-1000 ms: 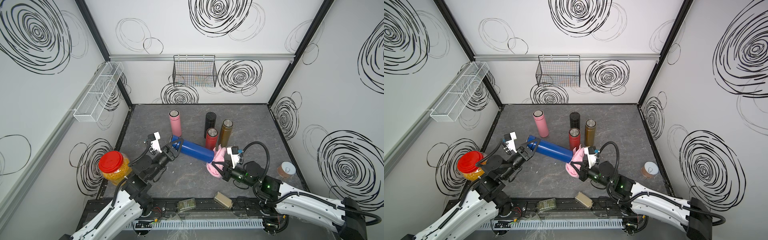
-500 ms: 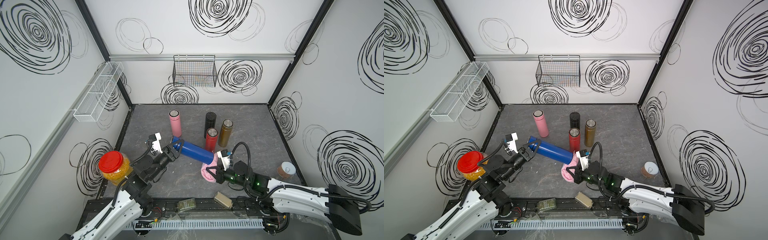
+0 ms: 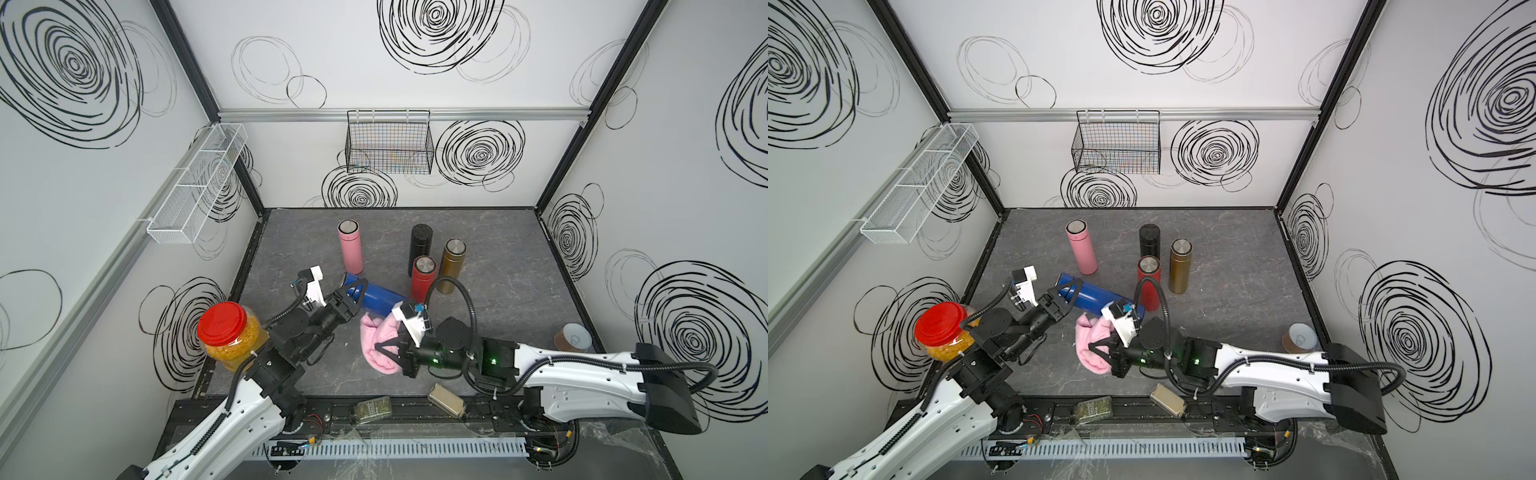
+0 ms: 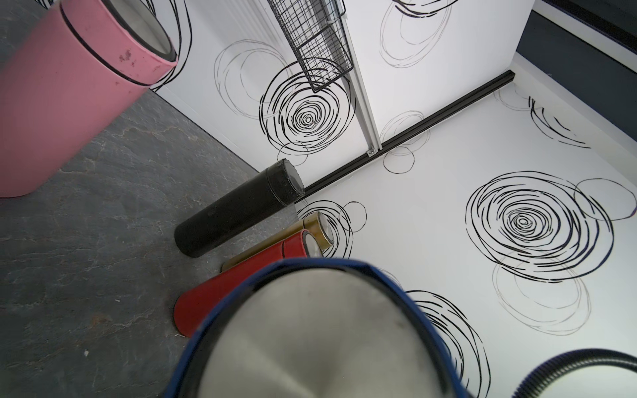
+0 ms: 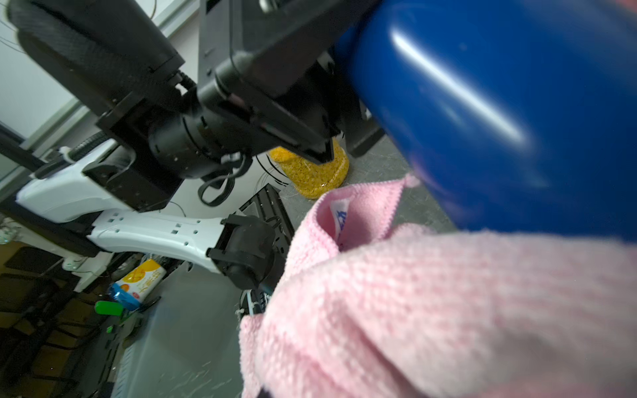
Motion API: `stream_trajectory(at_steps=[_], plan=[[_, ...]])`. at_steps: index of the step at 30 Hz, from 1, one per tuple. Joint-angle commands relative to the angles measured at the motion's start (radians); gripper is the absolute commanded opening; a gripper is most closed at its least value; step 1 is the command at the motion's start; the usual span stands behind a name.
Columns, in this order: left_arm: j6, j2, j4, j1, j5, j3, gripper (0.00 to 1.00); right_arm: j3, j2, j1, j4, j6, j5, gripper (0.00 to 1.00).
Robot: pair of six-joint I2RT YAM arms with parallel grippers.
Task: Wipe the surface of the thermos
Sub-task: Wipe the dirt from the surface of the thermos.
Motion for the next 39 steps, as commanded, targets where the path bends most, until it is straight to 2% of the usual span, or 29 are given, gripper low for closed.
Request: stream_trajectory(at_steps=[1, 6, 9, 13, 20, 23, 26, 32, 34, 39], plan=[[-0.015, -0.003, 0.113, -0.007, -0.014, 0.02, 0.0, 0.124, 0.12, 0.006, -0.044, -0.066, 0.143, 0.0], [0.02, -0.018, 0.055, -0.009, -0.031, 0.05, 0.0, 0.173, 0.206, 0.005, -0.133, -0.037, 0.358, 0.0], [0.055, -0.033, 0.006, -0.009, -0.058, 0.069, 0.0, 0.13, 0.162, 0.005, -0.187, 0.017, 0.453, 0.0], [0.088, -0.043, -0.034, -0.006, -0.081, 0.091, 0.0, 0.042, 0.045, 0.005, -0.244, 0.076, 0.514, 0.0], [0.152, -0.028, -0.079, -0.001, -0.106, 0.127, 0.0, -0.025, -0.149, 0.014, -0.397, 0.152, 0.568, 0.0], [0.225, -0.029, -0.163, -0.002, -0.153, 0.174, 0.0, -0.042, -0.232, 0.061, -0.379, 0.105, 0.537, 0.0], [0.321, -0.016, -0.284, -0.008, -0.254, 0.254, 0.0, -0.039, -0.271, 0.11, -0.369, 0.053, 0.499, 0.0], [0.492, 0.128, -0.421, -0.072, -0.484, 0.403, 0.0, -0.046, -0.322, 0.122, -0.421, 0.038, 0.536, 0.0], [0.544, 0.19, -0.4, -0.12, -0.564, 0.424, 0.0, -0.06, -0.351, 0.12, -0.402, 0.012, 0.546, 0.0], [0.645, 0.386, -0.305, -0.17, -0.632, 0.472, 0.0, -0.106, -0.417, 0.114, -0.359, -0.041, 0.593, 0.0]])
